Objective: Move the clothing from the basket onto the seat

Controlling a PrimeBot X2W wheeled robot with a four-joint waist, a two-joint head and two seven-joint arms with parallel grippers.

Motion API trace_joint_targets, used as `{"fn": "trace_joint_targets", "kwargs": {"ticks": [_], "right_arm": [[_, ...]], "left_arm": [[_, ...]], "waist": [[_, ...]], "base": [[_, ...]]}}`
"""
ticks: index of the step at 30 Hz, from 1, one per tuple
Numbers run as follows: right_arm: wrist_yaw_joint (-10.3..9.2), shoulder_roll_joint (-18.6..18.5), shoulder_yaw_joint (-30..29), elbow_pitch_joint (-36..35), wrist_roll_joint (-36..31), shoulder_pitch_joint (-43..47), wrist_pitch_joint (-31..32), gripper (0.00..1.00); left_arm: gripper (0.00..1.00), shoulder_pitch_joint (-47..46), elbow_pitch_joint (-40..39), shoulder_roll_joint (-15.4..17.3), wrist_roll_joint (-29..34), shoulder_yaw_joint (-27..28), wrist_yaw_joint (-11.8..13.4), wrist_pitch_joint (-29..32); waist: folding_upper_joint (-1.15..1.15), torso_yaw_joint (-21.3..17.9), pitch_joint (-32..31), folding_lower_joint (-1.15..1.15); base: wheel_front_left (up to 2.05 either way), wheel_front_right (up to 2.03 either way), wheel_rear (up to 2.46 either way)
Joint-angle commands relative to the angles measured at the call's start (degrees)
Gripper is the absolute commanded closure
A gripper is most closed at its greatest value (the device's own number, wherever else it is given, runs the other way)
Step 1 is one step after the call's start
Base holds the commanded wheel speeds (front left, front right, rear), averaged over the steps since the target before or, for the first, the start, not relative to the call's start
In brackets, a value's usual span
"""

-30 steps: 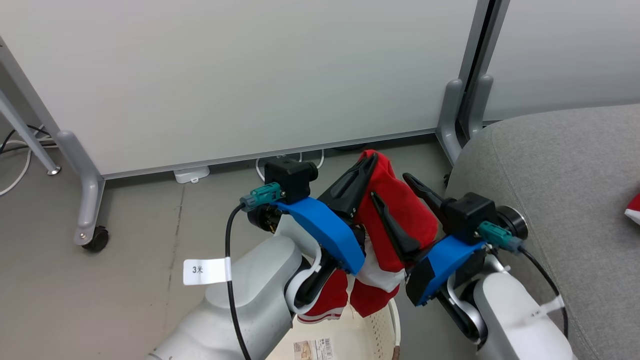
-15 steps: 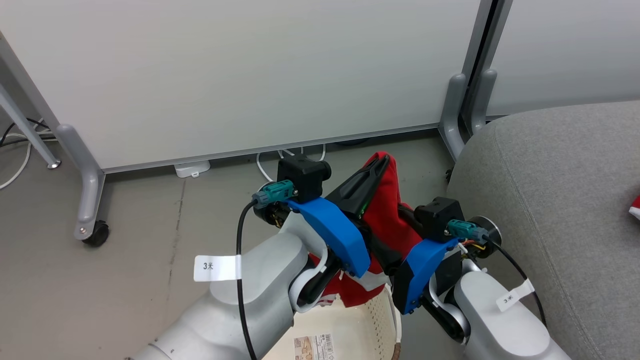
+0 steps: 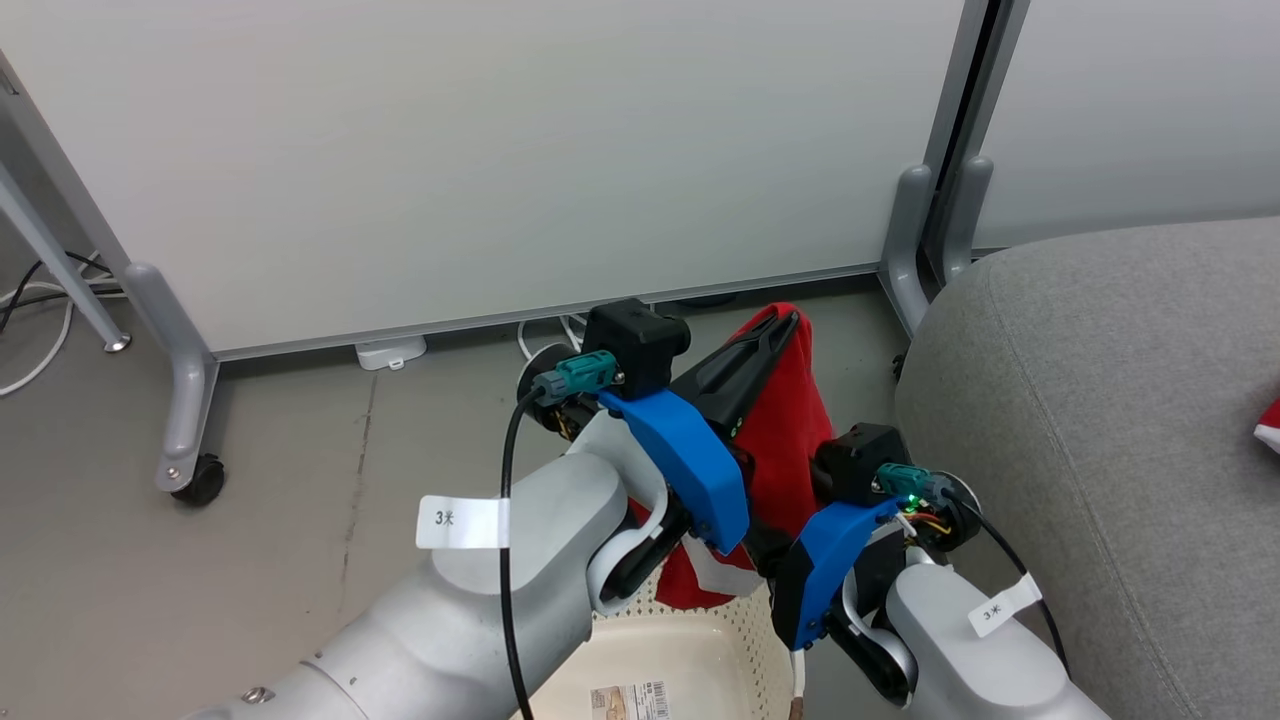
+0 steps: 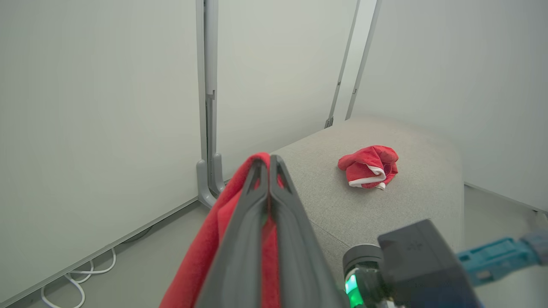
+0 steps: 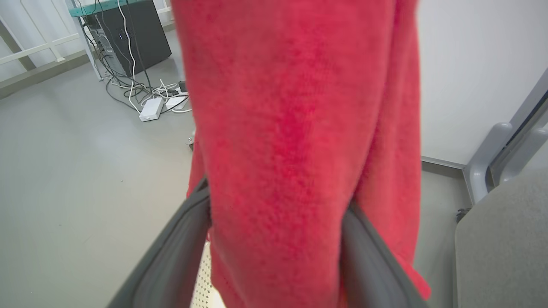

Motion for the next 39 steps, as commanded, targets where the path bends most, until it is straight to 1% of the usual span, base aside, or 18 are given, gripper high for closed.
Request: {"fn": "trace_joint_targets", "kwargs": {"ticks": [1, 2, 3, 4, 11, 28, 29, 31, 32, 33, 39], "right_arm": [[0.01, 0.3, 0.3, 0.9, 0.6, -1.3, -0.7, 0.16], [0.01, 0.4, 0.4, 1.6, 1.0, -1.4, -1.2, 0.58], [0.01, 0.5, 0.4, 2.2, 1.3, -1.6, -1.5, 0.84], [0.01, 0.6, 0.5, 2.7, 1.5, -1.8, -2.0, 1.0], [0.01, 1.0, 1.7, 5.1, 3.1, -3.0, -4.1, 1.0], [0.01, 1.2, 4.3, 7.7, 5.7, -4.8, -6.3, 1.0], [0.01, 1.2, 4.4, 7.8, 5.7, -4.8, -6.5, 1.0], [0.01, 1.2, 4.5, 8.2, 5.9, -5.0, -6.6, 1.0], [0.01, 1.2, 4.5, 8.4, 5.9, -5.1, -6.7, 1.0], [0.01, 1.2, 4.5, 8.5, 5.9, -5.2, -6.7, 1.0], [0.01, 1.2, 4.8, 9.2, 6.2, -5.7, -7.1, 1.0]], "left_arm": [[1.0, -1.1, 0.2, 0.1, -0.3, -0.3, -0.5, -0.3], [1.0, -1.2, 0.3, 0.1, -0.4, -0.5, -0.5, -0.3], [1.0, -1.3, 0.3, 0.1, -0.5, -0.7, -0.5, -0.3], [1.0, -1.4, 0.3, 0.1, -0.6, -0.8, -0.5, -0.3], [1.0, -1.2, 0.7, 0.3, -1.4, -1.3, -0.3, -0.3], [1.0, -1.0, 1.6, 0.3, -2.1, -1.2, -0.3, -0.3], [0.83, -1.0, 1.7, 0.2, -2.0, -1.1, -0.3, -0.3], [0.34, -1.0, 1.9, 0.2, -1.7, -0.8, -0.3, -0.3], [0.05, -0.9, 2.1, 0.2, -1.4, -0.7, -0.3, -0.3], [0.0, -0.8, 2.2, 0.2, -1.3, -0.6, -0.3, -0.3], [0.0, 0.6, 3.1, 0.1, -0.2, 0.5, -0.3, -0.3]], "waist": [[0.0, 0.0, -0.2, 0.0], [0.0, 0.0, -0.3, 0.0], [0.0, 0.0, -0.4, 0.0], [0.0, 0.0, -0.4, 0.0], [0.0, -0.2, -0.6, 0.0], [0.0, -0.8, -0.5, 0.0], [0.0, -0.8, -0.5, 0.0], [0.0, -0.8, -0.5, 0.0], [0.0, -0.8, -0.5, 0.0], [0.0, -0.8, -0.5, 0.0], [0.0, -0.9, -0.4, 0.0]], "base": [[0.0, 0.0, 0.0], [0.0, 0.0, 0.0], [0.0, 0.0, 0.0], [0.0, 0.0, 0.0], [0.0, 0.0, 0.0], [0.0, 0.0, 0.0], [0.0, 0.0, 0.0], [0.0, 0.0, 0.0], [0.0, 0.0, 0.0], [0.0, 0.0, 0.0], [0.0, 0.0, 0.0]]}}
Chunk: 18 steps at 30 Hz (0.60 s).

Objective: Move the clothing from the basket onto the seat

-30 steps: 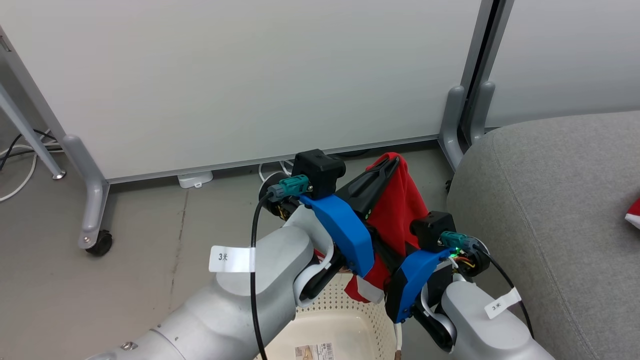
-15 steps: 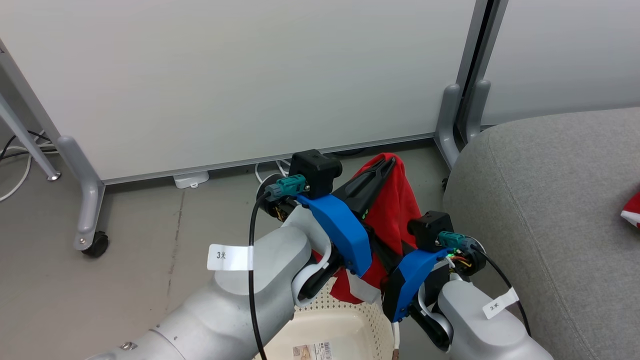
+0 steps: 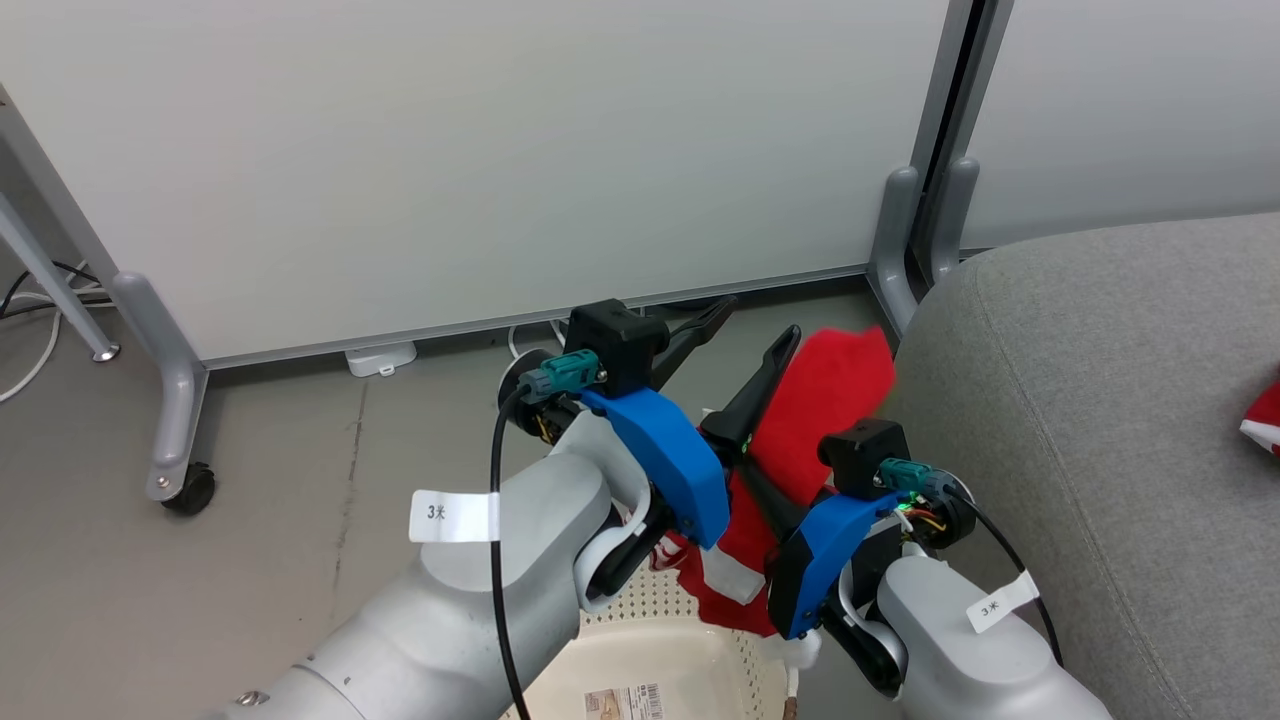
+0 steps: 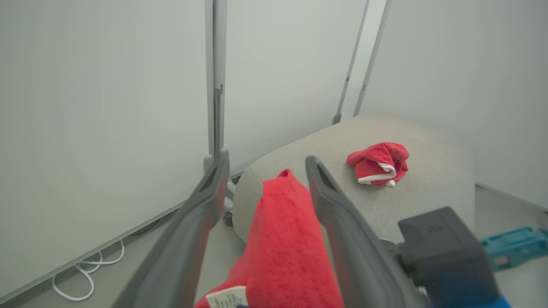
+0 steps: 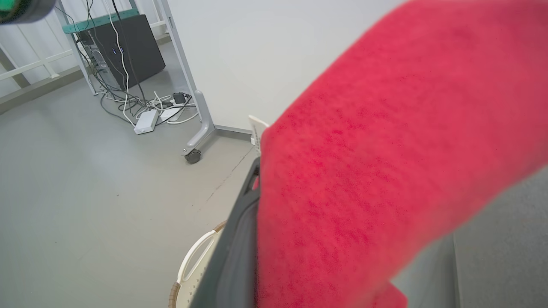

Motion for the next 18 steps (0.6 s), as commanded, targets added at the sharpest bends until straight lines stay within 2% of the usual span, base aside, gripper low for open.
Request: {"fn": "trace_joint_targets", "kwargs": {"ticks": [1, 7, 18], "right_arm": [[0.01, 0.1, 0.1, 0.2, 0.3, -1.2, -0.5, 1.0], [0.01, 0.1, -0.2, 0.5, 0.4, -1.4, -0.9, 1.0], [0.01, -0.5, -2.3, -0.2, -0.5, -1.0, -1.3, 1.0]], "left_arm": [[0.0, 1.0, 0.3, 0.1, 0.5, 0.6, -0.1, -0.3], [0.0, 3.8, -0.3, 1.4, 3.9, 4.9, -0.1, -0.3], [0.0, 18.3, -8.5, 5.0, 17.9, 20.5, 0.0, -0.3]], "waist": [[0.0, 0.0, 0.0, 0.0], [0.0, 0.1, 0.2, 0.0], [0.0, 0.7, 0.9, 0.0]], "base": [[0.0, 0.0, 0.0], [0.0, 0.0, 0.0], [0.0, 0.0, 0.0]]}}
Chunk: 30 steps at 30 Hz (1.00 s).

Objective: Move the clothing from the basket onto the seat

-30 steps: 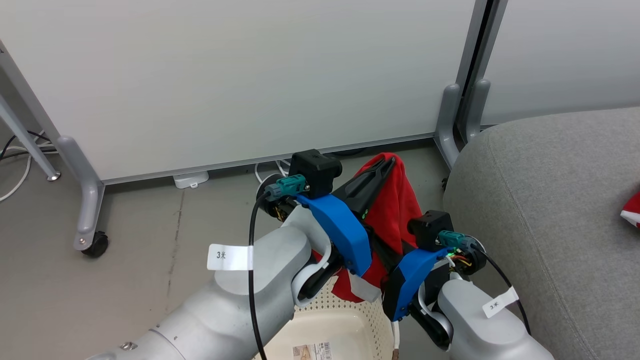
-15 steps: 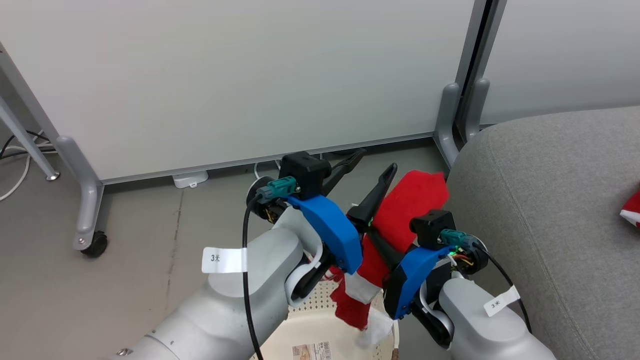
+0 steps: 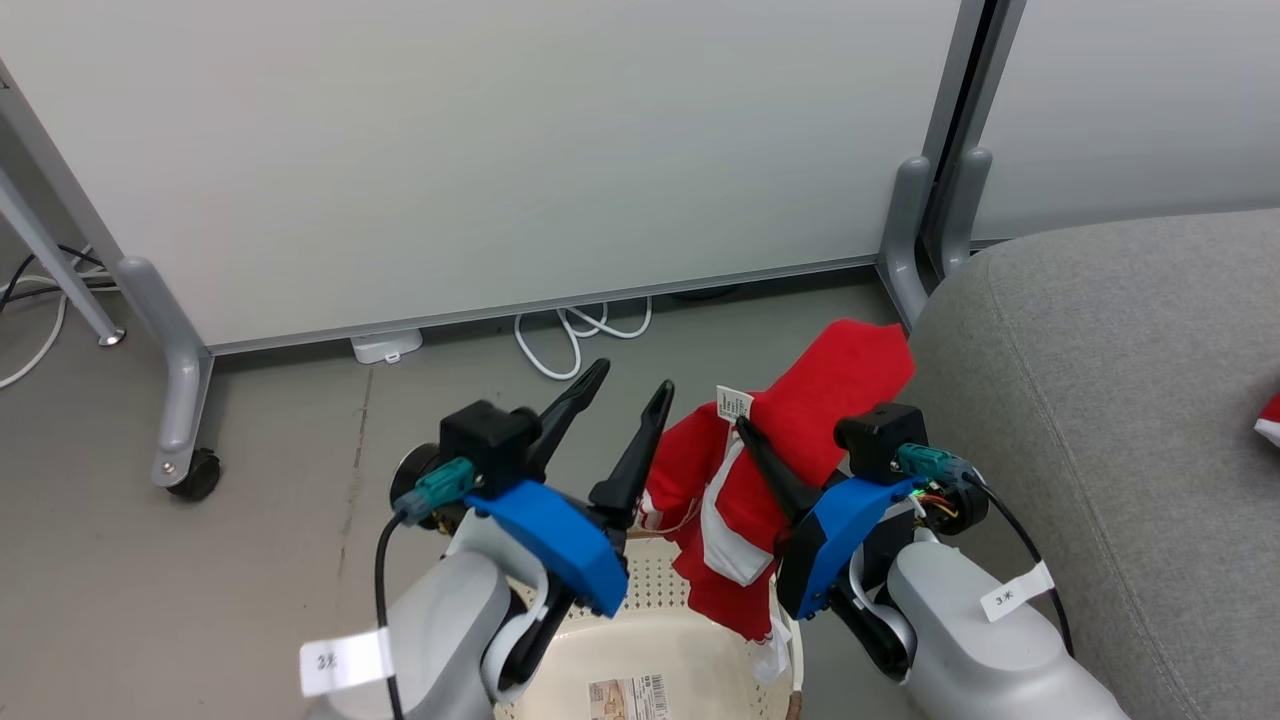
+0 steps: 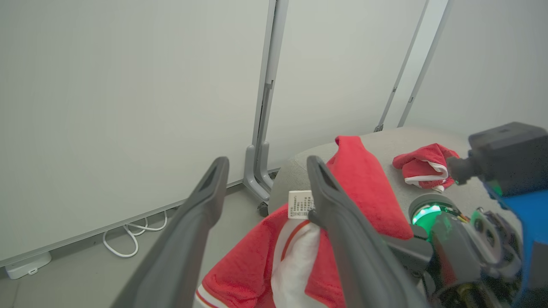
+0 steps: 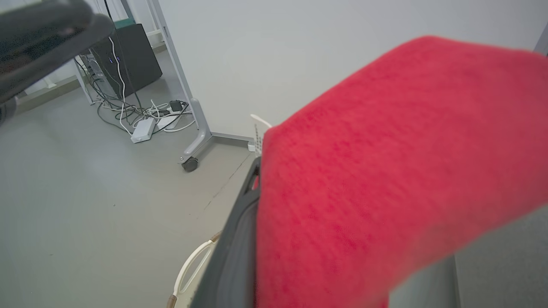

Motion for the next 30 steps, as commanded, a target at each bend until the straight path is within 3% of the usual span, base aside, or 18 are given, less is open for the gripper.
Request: {"fn": "trace_joint_targets", "kwargs": {"ticks": [1, 12, 18, 30], "right_arm": [[0.01, -0.2, -0.5, -0.5, -0.4, -0.2, -0.5, 1.0], [0.01, -0.9, -4.2, -2.1, -1.8, 1.2, -0.5, 1.0], [0.01, -0.8, -5.4, -2.8, -2.7, 2.3, -0.5, 1.0], [0.01, -0.7, -7.2, -3.7, -3.6, 3.4, -0.5, 1.0]], "left_arm": [[0.0, 3.8, -2.1, 0.9, 3.0, 3.2, 0.0, -0.3], [0.0, 17.1, -9.7, 0.2, 16.3, 15.9, 0.0, -0.3], [0.0, 21.2, -12.1, 0.2, 18.7, 19.2, 0.0, -0.3], [0.0, 23.1, -12.7, -0.2, 19.6, 20.6, -0.1, -0.3]], "waist": [[0.0, 0.0, 0.1, 0.0], [0.0, 1.2, 1.3, 0.0], [0.0, 1.2, 0.9, 0.0], [0.0, -0.5, 0.5, 0.0]], "base": [[0.0, 0.0, 0.0], [0.0, 0.0, 0.0], [0.0, 0.0, 0.0], [0.0, 0.0, 0.0]]}}
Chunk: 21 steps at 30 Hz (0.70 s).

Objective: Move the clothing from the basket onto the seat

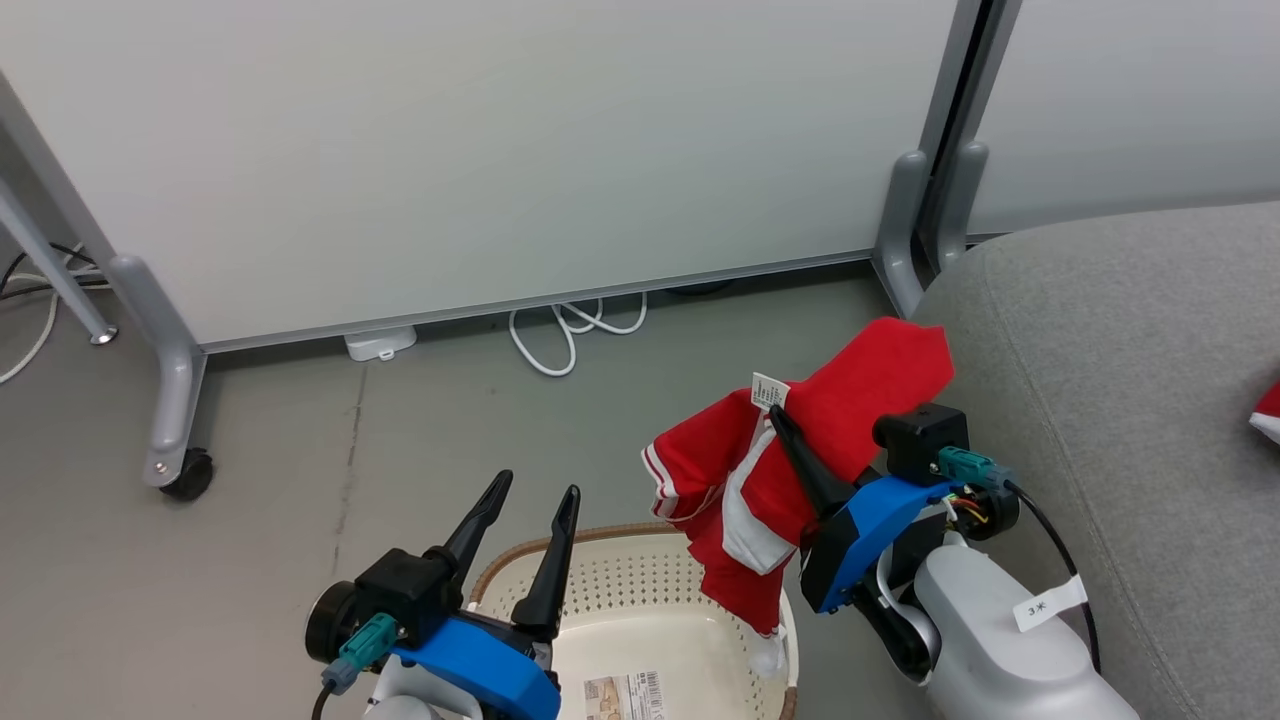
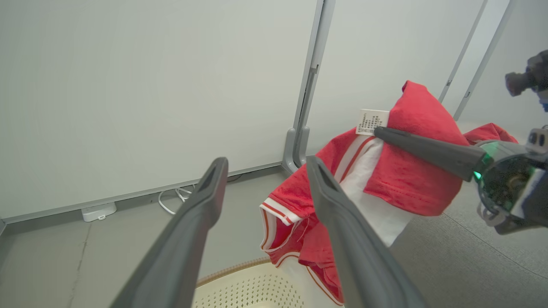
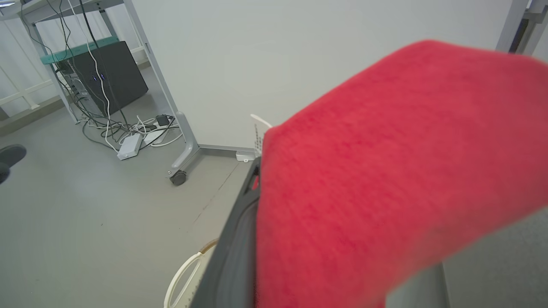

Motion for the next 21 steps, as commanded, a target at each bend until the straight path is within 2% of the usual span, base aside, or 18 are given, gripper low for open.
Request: {"fn": "trace_joint_targets", "kwargs": {"ticks": [1, 7, 21], "right_arm": [[0.01, 0.1, -0.2, -0.5, -0.5, 0.5, -0.2, 1.0], [0.01, 0.2, -0.2, -0.9, -0.7, 0.6, 0.1, 1.0], [0.01, -0.4, -0.3, -1.9, -1.0, 0.9, 0.6, 1.0]], "left_arm": [[0.0, 0.3, -0.2, 0.0, 0.2, 0.3, -0.1, -0.3], [0.0, 0.2, -0.5, 0.1, 0.5, 0.7, -0.1, -0.3], [0.0, -0.2, -1.3, -0.2, 1.2, 1.2, -0.1, -0.3]], "waist": [[0.0, -1.0, 0.1, 0.0], [0.0, -5.4, 0.6, 0.0], [0.0, -20.6, 1.9, 0.0]], "base": [[0.0, 0.0, 0.0], [0.0, 0.0, 0.0], [0.0, 0.0, 0.0]]}}
